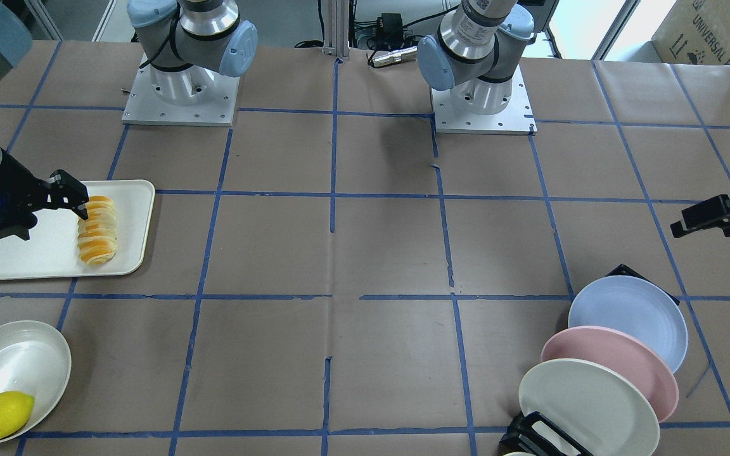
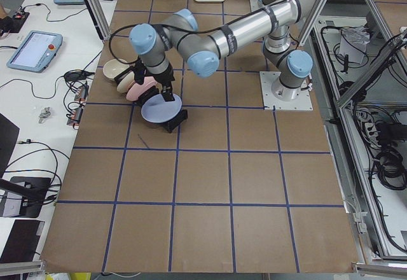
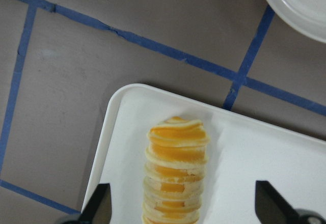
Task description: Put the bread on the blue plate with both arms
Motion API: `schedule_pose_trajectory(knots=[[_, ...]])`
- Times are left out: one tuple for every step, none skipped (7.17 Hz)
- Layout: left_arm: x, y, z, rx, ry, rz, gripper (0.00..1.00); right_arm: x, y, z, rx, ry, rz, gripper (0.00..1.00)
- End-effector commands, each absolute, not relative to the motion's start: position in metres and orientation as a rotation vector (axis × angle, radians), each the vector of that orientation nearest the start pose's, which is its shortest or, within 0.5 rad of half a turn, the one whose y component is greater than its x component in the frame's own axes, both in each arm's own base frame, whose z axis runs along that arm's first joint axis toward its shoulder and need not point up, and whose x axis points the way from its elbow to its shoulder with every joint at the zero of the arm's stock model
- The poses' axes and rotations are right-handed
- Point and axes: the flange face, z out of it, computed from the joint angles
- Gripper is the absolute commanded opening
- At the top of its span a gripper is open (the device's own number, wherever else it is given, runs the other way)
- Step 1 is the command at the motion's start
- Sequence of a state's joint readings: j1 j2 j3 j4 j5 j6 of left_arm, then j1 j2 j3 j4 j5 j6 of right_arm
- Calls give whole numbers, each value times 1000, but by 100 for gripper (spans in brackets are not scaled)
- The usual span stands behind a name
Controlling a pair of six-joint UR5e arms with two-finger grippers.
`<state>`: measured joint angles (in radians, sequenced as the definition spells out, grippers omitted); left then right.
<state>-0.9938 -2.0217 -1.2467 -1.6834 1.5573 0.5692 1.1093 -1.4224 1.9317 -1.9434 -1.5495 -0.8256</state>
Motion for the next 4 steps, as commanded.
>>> schedule_pose_trajectory(knots=[[283, -667, 301, 124, 3299, 359, 100, -104, -491, 222, -530, 2969, 210, 99], [289, -681, 274, 150, 3311, 391, 100, -102, -483, 211, -528, 2960, 248, 99], [289, -690, 246, 158, 3343, 419, 100, -98, -478, 201, -529, 2953, 266, 99], [286, -692, 222, 160, 3364, 464, 100, -99, -477, 198, -531, 2972, 238, 99]])
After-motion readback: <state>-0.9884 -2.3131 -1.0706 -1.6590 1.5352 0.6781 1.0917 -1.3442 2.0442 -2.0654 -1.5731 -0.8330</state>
